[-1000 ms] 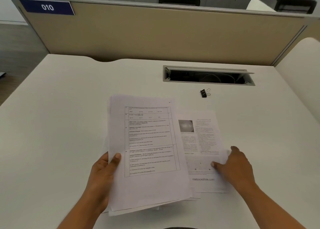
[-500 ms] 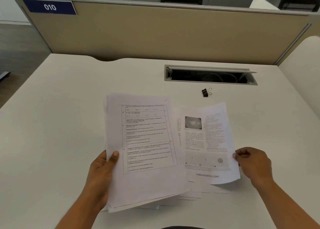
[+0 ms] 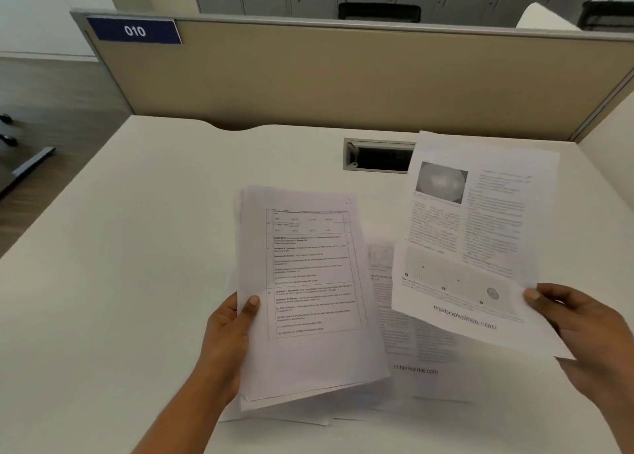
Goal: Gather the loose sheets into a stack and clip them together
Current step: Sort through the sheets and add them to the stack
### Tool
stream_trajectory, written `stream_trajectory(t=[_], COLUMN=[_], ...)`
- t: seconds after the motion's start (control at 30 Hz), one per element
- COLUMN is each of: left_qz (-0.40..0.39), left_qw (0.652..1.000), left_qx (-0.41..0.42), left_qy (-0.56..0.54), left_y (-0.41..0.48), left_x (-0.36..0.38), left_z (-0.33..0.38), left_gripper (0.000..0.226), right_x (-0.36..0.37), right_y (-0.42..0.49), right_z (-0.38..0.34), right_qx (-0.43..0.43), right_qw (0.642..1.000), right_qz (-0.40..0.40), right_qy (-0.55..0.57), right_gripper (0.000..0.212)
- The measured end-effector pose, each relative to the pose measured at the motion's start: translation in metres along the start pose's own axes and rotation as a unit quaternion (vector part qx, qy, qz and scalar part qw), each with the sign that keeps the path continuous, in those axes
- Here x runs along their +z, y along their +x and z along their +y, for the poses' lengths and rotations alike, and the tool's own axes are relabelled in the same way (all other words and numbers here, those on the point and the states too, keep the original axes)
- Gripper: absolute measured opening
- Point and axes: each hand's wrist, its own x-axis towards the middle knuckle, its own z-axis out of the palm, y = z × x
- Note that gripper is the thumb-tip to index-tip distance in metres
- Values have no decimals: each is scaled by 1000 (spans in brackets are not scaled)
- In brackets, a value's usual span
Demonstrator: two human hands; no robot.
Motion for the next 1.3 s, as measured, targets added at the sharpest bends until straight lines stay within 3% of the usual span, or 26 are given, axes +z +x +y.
stream_trajectory(t=[0.13,0.23,0.3,0.5,0.73,0.87,0.97,1.13,1.3], left_qz=[-18,-37,-59,-95,-109,-109,-103,-67,-74], left_qw=[1000,999,998,995,993,993,994,996,997], left_qx=[-4,-8,-12,-26,-33,-31,-32,-47,-11], left_qy=[-10,-8,-4,-19,-34,-25,-14,-26,-12], left_y=[-3,-6,-9,-17,-22,-24,-25,-24,-21], left_x=[12,20,26,36,43,49,52,57,56], left_z=[2,3,5,12,14,13,13,9,15], left_gripper=[20,21,23,19,21,21,20,45,23], right_x=[30,56,72,97,102,100,97,96,94], right_y=[-20,-26,-30,-36,-31,-29,-29,-33,-32], right_z=[-6,5,15,38,52,59,59,57,57], right_qx=[10,7,-3,-70,-48,-5,-9,-41,-65], right_qw=[997,993,989,979,987,987,988,990,985], right_qz=[-70,-112,-124,-96,-55,-80,-98,-85,-104], right_qy=[-2,-38,-77,-165,-140,-140,-122,-109,-123], right_gripper=[9,18,11,11,12,27,17,15,15])
